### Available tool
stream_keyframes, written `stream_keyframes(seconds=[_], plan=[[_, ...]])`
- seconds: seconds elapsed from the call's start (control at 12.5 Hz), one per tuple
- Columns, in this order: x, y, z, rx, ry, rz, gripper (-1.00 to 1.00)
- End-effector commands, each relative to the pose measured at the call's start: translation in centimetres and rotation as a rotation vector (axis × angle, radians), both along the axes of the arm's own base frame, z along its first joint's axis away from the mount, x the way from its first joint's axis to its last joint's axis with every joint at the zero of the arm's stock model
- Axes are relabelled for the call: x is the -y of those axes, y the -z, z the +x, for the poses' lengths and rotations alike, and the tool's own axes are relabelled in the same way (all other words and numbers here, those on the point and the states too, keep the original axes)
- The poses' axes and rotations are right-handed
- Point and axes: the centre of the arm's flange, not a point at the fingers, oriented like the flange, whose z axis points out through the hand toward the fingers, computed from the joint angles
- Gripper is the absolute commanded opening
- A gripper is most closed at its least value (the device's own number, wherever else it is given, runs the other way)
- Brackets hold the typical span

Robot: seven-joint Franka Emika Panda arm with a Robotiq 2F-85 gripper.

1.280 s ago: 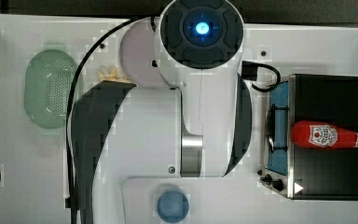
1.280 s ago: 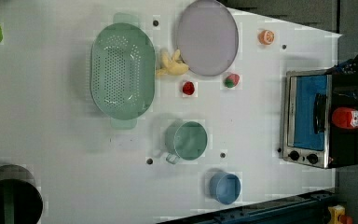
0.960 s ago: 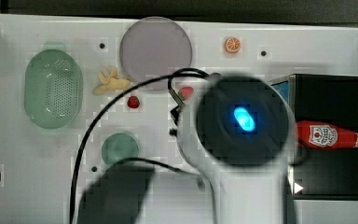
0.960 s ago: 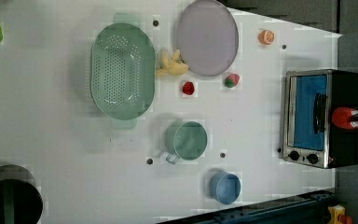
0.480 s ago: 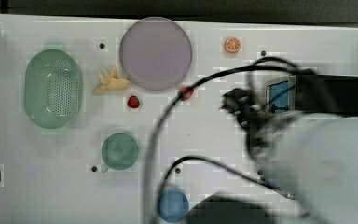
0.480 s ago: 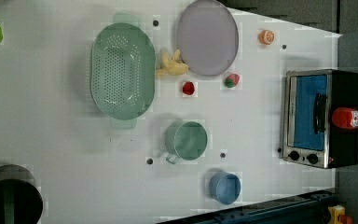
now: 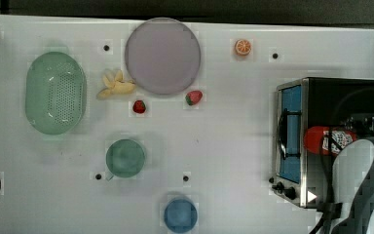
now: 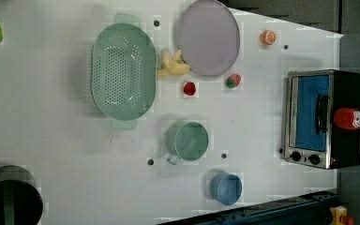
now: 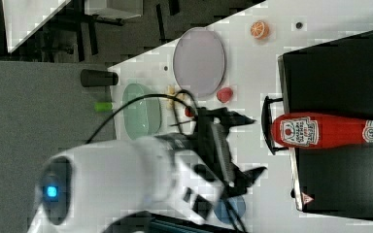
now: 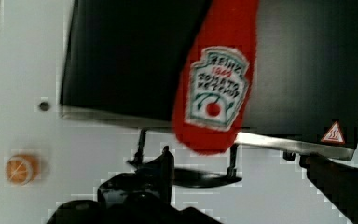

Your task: Pick Ketchup from oven and place it on table.

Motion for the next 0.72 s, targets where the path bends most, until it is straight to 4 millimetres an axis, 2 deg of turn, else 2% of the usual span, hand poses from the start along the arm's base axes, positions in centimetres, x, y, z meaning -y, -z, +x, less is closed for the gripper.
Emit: stream_keyframes(seconds=[0.08,0.24,0.72], plan=[[2.4,0.0,1.1,0.038,-0.004,-0.091,1.00],[3.8,3.4,1.3,0.048,0.121,-0.023,1.00],[5.5,9.7,2.2,0.014,0.188,-0.021,1.00]])
